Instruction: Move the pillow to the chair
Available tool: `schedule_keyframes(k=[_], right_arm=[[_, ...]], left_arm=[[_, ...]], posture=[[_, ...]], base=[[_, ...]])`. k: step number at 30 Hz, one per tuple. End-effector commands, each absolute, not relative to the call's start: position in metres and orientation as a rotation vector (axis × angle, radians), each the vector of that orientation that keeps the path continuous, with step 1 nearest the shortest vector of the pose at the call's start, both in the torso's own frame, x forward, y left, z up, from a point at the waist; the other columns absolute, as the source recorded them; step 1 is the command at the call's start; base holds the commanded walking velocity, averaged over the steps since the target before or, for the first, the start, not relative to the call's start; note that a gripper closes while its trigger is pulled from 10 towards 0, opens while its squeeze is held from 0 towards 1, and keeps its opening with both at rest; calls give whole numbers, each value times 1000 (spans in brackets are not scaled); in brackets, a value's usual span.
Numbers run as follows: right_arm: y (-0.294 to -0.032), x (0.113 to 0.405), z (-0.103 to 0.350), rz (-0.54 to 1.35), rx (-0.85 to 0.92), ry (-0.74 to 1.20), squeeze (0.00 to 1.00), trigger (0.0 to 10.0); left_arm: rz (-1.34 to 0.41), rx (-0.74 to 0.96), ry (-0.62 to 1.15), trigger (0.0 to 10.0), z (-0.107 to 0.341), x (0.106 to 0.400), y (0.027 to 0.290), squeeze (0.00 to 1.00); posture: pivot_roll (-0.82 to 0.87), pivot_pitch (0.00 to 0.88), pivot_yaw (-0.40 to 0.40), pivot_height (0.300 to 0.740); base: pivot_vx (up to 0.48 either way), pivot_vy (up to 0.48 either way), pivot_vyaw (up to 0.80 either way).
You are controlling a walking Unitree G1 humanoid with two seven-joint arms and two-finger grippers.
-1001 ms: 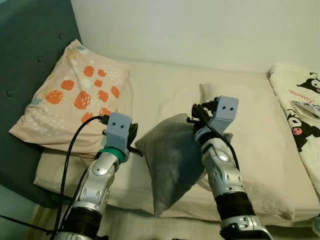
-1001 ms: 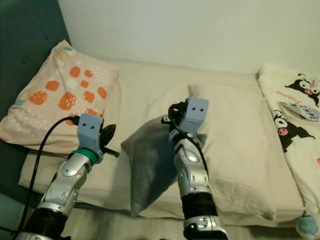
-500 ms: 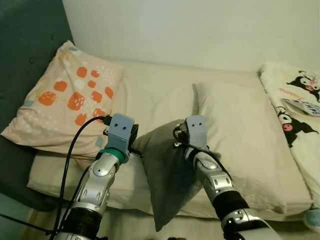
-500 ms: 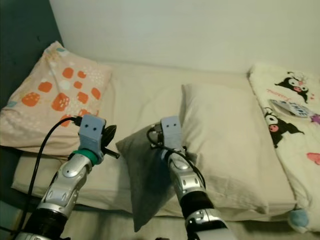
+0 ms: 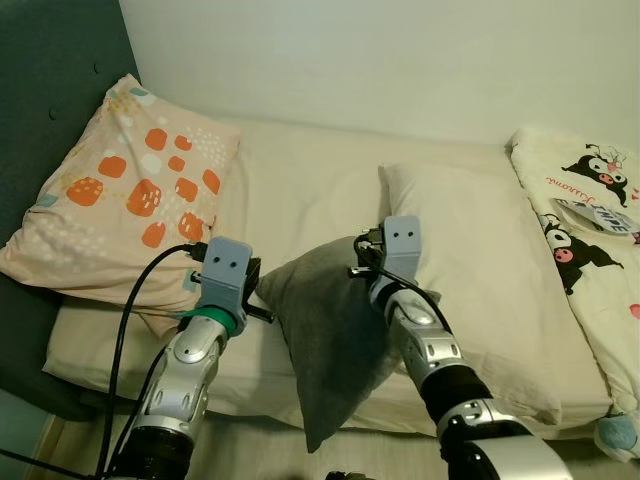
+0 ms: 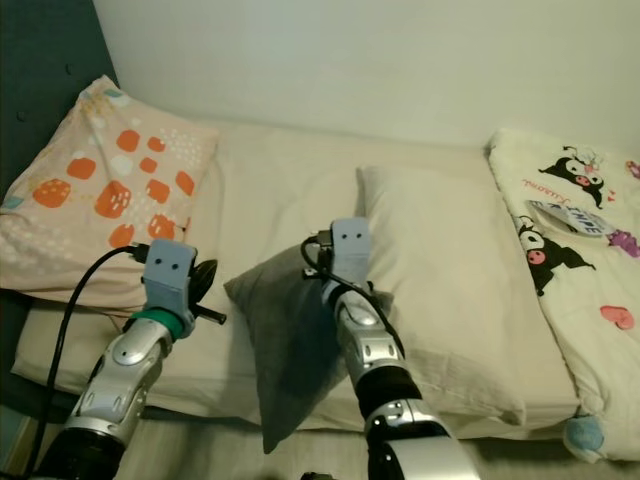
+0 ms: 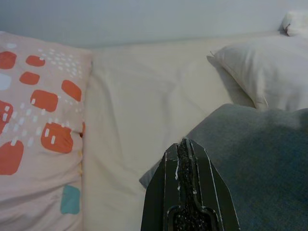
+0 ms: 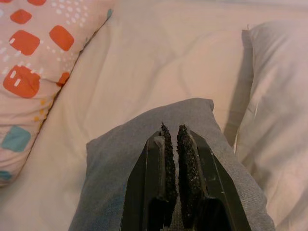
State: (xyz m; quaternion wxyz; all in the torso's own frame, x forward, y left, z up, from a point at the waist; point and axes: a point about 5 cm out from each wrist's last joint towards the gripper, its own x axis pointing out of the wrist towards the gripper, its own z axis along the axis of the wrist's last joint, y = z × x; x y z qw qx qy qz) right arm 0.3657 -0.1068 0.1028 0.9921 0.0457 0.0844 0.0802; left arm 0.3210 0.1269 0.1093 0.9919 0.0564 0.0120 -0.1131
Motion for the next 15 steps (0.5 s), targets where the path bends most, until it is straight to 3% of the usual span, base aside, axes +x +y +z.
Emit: schedule_keyframes(k=[1,15], right_arm=[[-107,365,102,154,130,160,0,10000],[-110,360,95,119,173,157,0,10000]], left_arm=[[-229,103,51,10000,103,317,127,0],[-252,119,59,10000,103,318,126,0]], posture=[[-4,52,-40,710],[-4,41,-13,650]], base=[[0,0,0],[0,0,0]])
